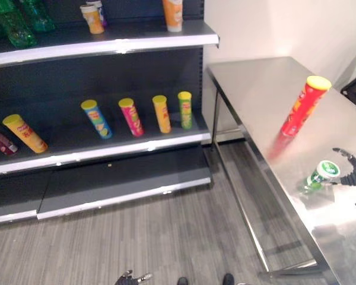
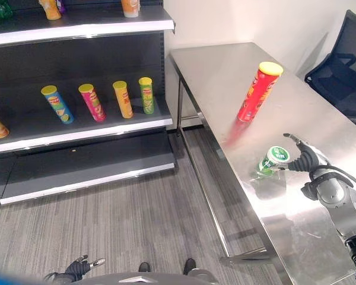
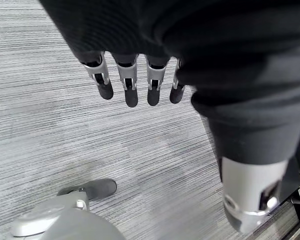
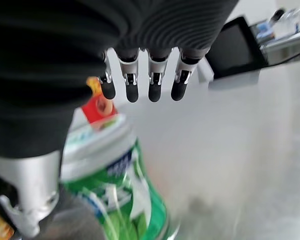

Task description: Put the goods on the table back onto the shelves and tidy them up.

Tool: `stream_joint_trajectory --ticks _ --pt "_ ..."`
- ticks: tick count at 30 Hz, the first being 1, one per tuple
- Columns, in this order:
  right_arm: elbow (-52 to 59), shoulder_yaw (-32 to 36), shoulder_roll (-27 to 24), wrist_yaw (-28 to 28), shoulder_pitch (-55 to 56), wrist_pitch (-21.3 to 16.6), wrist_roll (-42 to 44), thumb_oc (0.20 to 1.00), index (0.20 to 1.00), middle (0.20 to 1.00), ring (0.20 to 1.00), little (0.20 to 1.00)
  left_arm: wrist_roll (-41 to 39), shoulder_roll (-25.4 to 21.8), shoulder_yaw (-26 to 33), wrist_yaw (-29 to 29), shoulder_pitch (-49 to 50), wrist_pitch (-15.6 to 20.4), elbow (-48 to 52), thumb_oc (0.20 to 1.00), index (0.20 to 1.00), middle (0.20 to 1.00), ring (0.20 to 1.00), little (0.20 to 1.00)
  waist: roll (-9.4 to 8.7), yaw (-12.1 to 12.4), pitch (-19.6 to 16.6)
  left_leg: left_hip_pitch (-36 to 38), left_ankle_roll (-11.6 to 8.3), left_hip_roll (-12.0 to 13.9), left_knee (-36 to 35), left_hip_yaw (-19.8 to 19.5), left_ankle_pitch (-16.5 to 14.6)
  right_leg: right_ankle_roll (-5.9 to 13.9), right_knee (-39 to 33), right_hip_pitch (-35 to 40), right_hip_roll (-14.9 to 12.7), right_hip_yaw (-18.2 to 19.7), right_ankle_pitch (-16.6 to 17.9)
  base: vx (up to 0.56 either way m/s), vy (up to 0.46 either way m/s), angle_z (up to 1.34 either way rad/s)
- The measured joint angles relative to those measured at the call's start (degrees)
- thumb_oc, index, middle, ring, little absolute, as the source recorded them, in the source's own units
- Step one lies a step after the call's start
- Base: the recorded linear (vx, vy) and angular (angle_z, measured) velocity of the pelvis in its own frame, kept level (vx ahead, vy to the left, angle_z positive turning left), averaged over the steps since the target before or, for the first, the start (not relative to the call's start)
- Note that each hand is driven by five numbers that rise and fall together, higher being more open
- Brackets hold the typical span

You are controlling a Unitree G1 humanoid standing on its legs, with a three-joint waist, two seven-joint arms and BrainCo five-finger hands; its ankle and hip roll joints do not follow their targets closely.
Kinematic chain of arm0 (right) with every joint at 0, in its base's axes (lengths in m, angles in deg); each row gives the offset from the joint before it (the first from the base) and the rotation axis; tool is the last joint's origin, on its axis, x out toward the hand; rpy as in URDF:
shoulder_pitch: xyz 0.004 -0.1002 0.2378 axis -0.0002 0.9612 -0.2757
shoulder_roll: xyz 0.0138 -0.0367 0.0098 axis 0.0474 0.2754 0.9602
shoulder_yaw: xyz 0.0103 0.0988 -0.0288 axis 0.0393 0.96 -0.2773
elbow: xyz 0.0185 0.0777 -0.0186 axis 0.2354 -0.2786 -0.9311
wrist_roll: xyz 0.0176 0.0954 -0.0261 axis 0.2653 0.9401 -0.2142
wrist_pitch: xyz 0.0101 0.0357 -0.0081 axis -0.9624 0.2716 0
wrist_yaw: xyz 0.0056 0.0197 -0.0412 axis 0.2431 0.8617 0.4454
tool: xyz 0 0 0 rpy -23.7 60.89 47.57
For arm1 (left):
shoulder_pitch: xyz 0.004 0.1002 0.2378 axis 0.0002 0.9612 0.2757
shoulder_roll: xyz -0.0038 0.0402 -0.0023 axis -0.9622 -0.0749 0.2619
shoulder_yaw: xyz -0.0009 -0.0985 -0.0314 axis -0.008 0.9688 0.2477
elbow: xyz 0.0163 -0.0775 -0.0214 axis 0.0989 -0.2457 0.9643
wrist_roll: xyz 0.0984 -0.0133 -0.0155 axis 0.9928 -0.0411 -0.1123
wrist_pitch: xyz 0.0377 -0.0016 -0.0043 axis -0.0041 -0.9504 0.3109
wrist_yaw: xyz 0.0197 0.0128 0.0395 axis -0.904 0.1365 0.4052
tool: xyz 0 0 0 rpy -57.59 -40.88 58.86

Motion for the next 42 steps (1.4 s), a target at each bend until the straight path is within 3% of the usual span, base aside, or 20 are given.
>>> stream_joint_trajectory --ticks 29,30,32,33,34,42 --pt "-8.0 -5.9 1.7 0.2 -6.4 0.2 0.0 1.0 1.0 1.0 1.0 1.0 -0.1 0.0 -0.6 1.2 0.9 0.6 0.1 1.0 1.0 1.0 1.0 1.0 -0.28 0.8 0.2 -0.2 -0.3 0.1 0.0 -1.8 0.3 -0.2 0.0 0.5 0.1 -1.7 -0.3 0.0 -0.02 0.03" --pt "-8.6 -5.9 1.7 0.2 -6.6 0.2 0.0 0.58 0.58 0.58 0.58 0.58 -0.1 0.0 -0.8 1.2 0.9 0.8 0.1 1.0 1.0 1.0 1.0 1.0 -0.27 1.2 0.2 -0.2 -0.3 0.1 0.0 -1.8 0.3 -0.21 0.0 0.5 0.1 -1.7 -0.4 0.0 0.0 0.0" --pt "-9.0 -6.8 1.7 0.2 -6.8 0.4 0.0 0.413 0.413 0.413 0.413 0.413 -0.1 0.0 -1.0 1.1 0.9 0.8 0.0 1.0 1.0 1.0 1.0 1.0 -0.31 1.5 0.3 -0.2 -0.31 0.1 0.0 -2.1 0.3 -0.22 0.0 0.5 0.1 -1.8 -0.4 0.0 -0.005 0.02" --pt "-9.0 -7.1 1.7 0.1 -6.9 0.5 0.0 0.266 0.266 0.266 0.266 0.266 -0.1 0.0 -1.0 1.1 0.9 0.8 0.0 1.0 1.0 1.0 1.0 1.0 -0.34 1.5 0.3 -0.3 -0.31 0.1 0.0 -2.2 0.3 -0.22 0.0 0.5 0.1 -1.9 -0.4 0.0 -0.01 0.04" --pt "-9.0 -7.1 1.7 0.1 -7.1 0.5 0.0 0.2 0.2 0.2 0.2 0.2 -0.1 0.0 -1.0 1.2 0.9 0.8 0.0 1.0 1.0 1.0 1.0 1.0 -0.35 1.5 0.3 -0.3 -0.31 0.1 0.0 -2.3 0.3 -0.2 0.0 0.6 0.1 -1.9 -0.4 0.0 -0.012 0.06" --pt "-9.7 -7.2 1.7 0.2 -7.0 0.8 0.0 0.2 0.2 0.2 0.2 0.2 -0.1 0.0 -1.0 1.2 1.0 0.8 -0.1 1.0 1.0 1.0 1.0 1.0 -0.73 1.4 0.4 -0.1 -0.33 0.0 0.1 -2.5 0.3 -0.07 0.0 0.9 0.1 -2.4 -0.7 0.0 -0.005 0.03"
